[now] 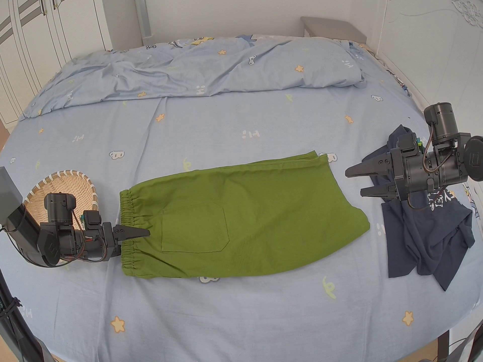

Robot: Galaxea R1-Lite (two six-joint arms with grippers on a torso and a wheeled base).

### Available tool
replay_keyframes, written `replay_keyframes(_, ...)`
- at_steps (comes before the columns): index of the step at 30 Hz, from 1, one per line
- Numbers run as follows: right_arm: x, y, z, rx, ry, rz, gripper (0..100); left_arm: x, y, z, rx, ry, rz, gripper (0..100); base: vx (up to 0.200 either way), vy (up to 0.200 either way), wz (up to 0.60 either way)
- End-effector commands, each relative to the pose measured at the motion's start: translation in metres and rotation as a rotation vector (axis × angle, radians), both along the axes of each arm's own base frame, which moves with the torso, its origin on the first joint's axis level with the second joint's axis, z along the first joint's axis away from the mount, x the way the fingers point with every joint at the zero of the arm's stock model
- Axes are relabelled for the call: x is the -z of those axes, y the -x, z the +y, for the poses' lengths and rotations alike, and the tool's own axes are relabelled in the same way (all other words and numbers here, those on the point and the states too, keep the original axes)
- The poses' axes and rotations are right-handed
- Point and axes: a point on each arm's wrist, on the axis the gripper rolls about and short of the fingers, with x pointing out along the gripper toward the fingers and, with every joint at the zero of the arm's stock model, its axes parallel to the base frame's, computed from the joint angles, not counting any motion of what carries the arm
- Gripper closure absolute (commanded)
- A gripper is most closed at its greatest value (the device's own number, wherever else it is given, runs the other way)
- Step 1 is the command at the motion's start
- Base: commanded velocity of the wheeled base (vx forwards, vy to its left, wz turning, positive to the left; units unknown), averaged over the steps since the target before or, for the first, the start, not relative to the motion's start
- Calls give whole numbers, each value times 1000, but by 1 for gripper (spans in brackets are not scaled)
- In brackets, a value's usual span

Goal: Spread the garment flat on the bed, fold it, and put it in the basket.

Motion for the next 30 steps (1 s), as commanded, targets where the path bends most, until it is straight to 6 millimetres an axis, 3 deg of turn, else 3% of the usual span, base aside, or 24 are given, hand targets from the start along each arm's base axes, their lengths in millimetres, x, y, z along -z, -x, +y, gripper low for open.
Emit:
replay_keyframes(1, 0, -1, 0, -1, 0, -4, 0, 13, -3, -4, 7, 11, 35, 0, 0, 0, 0)
replay_keyframes(11, 0, -2, -3, 11, -4, -19, 0, 9, -9, -3, -27, 48, 30, 0, 0, 0, 0)
replay_keyframes(12, 0, -3, -3, 13, -4, -19, 0, 9, -9, -3, -29, 51, 30, 100, 0, 0, 0)
replay_keyframes(20, 14, -19, -14, 55, 5, 10, 0, 6, -8, 3, -57, 65, 38, 100, 0, 0, 0)
replay_keyframes(30, 72, -64, -35, 101, 59, 107, 0, -18, -5, 2, -83, 110, 21, 100, 0, 0, 0)
